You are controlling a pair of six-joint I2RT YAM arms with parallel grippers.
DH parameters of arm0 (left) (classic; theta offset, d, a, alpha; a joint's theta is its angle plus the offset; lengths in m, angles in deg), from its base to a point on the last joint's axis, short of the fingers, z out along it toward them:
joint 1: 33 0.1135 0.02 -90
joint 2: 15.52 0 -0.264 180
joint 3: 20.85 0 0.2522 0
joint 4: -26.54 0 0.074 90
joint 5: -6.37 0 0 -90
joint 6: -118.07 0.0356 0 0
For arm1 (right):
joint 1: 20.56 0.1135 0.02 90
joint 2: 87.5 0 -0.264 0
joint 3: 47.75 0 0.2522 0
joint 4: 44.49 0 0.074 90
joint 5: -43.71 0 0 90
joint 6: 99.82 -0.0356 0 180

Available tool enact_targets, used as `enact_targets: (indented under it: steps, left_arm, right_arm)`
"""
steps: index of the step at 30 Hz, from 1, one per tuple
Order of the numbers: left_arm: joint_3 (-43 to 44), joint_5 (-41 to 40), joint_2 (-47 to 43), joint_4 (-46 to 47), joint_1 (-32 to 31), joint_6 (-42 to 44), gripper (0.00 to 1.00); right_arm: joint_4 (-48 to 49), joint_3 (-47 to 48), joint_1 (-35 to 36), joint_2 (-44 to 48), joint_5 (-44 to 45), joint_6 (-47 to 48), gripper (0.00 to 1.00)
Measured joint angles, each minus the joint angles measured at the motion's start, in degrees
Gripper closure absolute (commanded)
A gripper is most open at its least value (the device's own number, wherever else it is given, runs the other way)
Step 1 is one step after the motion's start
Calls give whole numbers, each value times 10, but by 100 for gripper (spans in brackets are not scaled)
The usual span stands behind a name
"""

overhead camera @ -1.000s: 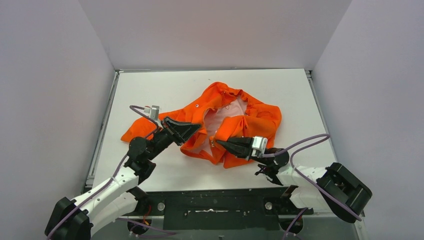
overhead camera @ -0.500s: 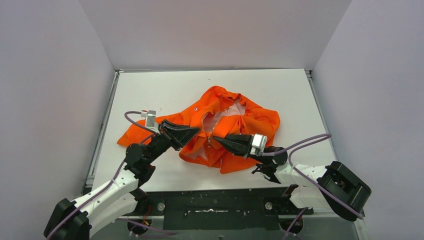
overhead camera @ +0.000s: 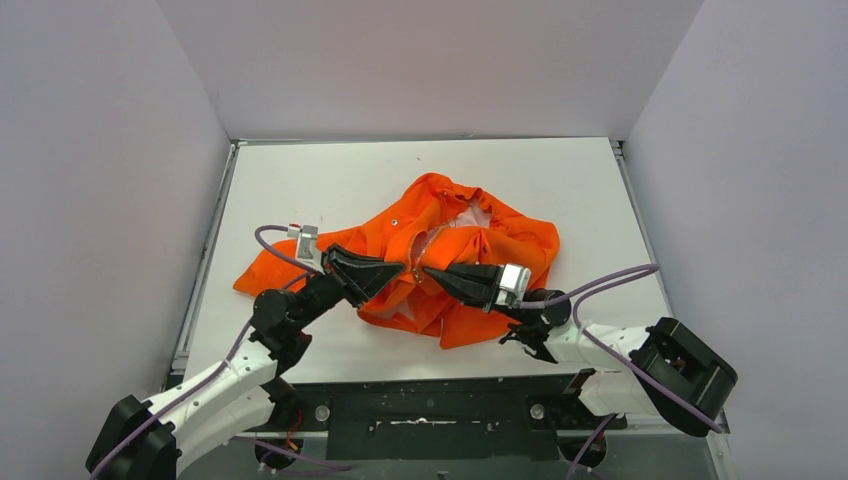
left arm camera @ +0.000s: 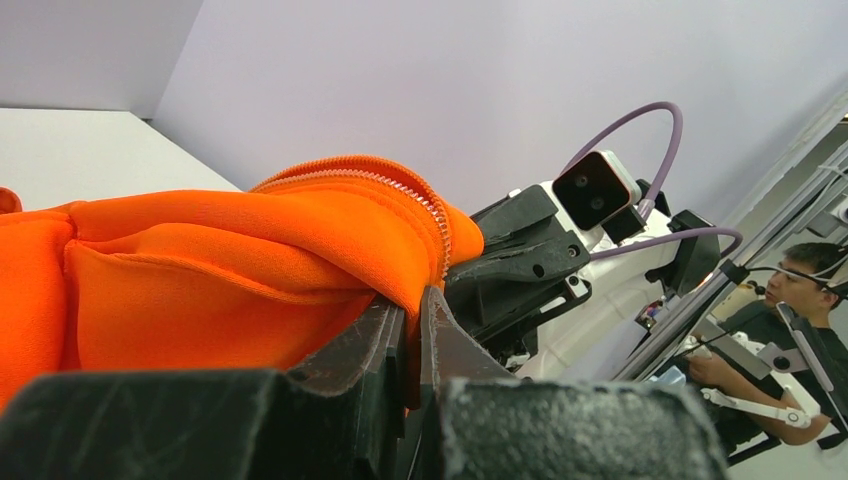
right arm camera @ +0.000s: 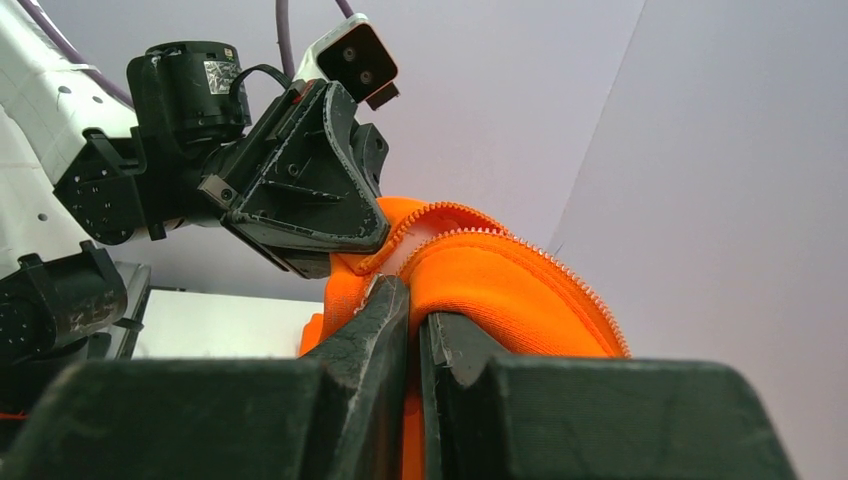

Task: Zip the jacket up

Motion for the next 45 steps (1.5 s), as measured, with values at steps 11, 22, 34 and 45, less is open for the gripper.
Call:
enact_targets:
  steps: [11,22,34,45]
  left_arm:
    - [-10,-23,-21,-8,0,15,100]
    - [-10,-29,-18,-12,0,16,100]
    - [-10,-32,-18,-21,-9,30,100]
    - [-10,-42,-22,-37,-18,45,100]
  right_arm:
    - [0,0,7,0,-1,0,100]
    - [1,2,16,-10,2,2,100]
    - [1,5,22,-15,24,12,100]
    - [1,11,28,-16,37,17,100]
